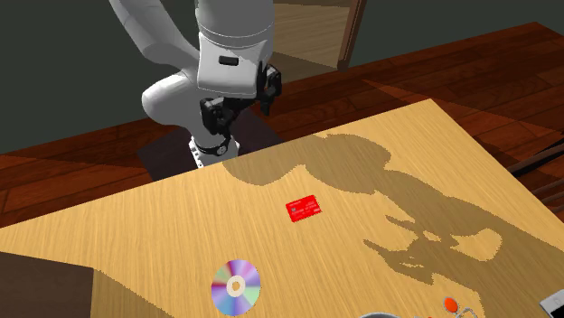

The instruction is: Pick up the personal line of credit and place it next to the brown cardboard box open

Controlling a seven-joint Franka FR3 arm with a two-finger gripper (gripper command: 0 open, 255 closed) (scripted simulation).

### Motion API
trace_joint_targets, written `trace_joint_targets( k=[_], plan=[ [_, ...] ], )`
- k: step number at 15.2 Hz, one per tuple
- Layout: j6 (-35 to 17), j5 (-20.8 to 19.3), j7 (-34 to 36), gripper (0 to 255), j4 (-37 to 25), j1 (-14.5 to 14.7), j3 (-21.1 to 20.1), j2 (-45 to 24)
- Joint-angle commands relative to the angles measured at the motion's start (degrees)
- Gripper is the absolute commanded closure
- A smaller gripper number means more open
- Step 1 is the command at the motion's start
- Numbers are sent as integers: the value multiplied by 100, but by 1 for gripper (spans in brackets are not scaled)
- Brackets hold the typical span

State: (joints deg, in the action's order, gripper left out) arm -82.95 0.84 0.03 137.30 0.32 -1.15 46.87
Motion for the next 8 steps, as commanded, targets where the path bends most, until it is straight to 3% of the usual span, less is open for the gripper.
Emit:
trace_joint_targets(
  k=[1, 8],
  plan=[
    [0, 0, 0, 0, 0, 0, 0, 0],
    [-2302, -115, -2351, 0, 1574, 634, 1137, 373]
  ],
)
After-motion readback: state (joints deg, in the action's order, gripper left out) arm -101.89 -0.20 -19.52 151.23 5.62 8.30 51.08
